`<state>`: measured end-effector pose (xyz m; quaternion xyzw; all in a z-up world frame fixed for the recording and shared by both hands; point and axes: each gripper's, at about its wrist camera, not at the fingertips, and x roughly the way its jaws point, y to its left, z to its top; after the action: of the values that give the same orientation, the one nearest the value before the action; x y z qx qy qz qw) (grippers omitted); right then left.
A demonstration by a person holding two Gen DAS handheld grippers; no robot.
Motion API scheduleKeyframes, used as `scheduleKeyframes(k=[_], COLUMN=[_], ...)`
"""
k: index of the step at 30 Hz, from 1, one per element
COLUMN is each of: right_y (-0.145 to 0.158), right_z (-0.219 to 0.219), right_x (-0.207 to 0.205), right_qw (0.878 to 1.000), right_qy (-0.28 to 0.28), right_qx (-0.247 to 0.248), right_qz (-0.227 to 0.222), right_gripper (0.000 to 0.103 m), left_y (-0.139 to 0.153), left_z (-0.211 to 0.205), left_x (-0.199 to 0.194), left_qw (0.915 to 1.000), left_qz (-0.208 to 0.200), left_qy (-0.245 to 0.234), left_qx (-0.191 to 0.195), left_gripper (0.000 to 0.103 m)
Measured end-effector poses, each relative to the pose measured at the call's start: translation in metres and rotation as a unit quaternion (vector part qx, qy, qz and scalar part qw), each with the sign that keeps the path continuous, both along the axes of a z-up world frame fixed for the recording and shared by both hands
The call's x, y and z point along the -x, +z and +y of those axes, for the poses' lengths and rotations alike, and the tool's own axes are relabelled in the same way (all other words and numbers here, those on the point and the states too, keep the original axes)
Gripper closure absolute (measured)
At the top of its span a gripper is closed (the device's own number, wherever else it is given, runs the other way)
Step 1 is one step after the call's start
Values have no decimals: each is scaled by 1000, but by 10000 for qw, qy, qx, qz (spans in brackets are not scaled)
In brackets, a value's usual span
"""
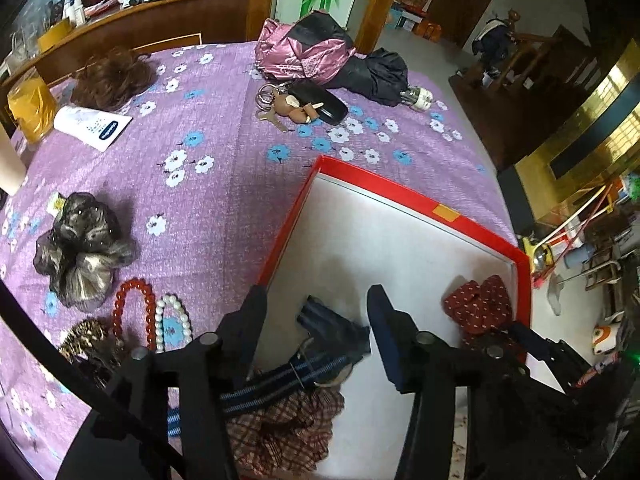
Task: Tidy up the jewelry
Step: 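Carry the strap and red scrunchie into the box and open both grippers, then grasp the black claw clip with the left gripper while the right grasps the leopard-print scrunchie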
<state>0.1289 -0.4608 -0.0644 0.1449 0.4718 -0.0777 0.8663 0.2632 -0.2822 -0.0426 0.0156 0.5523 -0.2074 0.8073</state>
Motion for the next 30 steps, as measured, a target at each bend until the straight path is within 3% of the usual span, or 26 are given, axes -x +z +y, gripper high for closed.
scheduleKeyframes(k=[2, 10, 16, 22, 27, 30], right_y=[3, 22, 35, 41, 45, 45], right_z=[-1, 6, 23, 50, 78, 100], right_x=[1, 15, 30, 51, 63, 65], right_qw=[10000, 9997, 9993, 9989, 9984, 9983], right_qy=[-36, -128, -117, -16, 97, 249], right_qx=[-10, -78, -154, -227, -302, -305], right_qz=[-8, -203, -334, -422, -462, -431], right_gripper=[40, 35, 35, 34, 33, 33], left_y=[5, 29, 43, 37, 16, 1], left_z=[4, 40, 110, 187, 251, 276], left_x=[4, 30, 69, 110, 135, 144], left_qw=[9999, 9973, 9892, 9868, 9742, 9690], left_qz=[50, 217, 446, 261, 314, 489], left_qy=[-1, 137, 591, 1429, 2197, 2406], left_qx=[111, 681, 1265, 717, 420, 282], left_gripper=[45, 43, 39, 39, 39, 39])
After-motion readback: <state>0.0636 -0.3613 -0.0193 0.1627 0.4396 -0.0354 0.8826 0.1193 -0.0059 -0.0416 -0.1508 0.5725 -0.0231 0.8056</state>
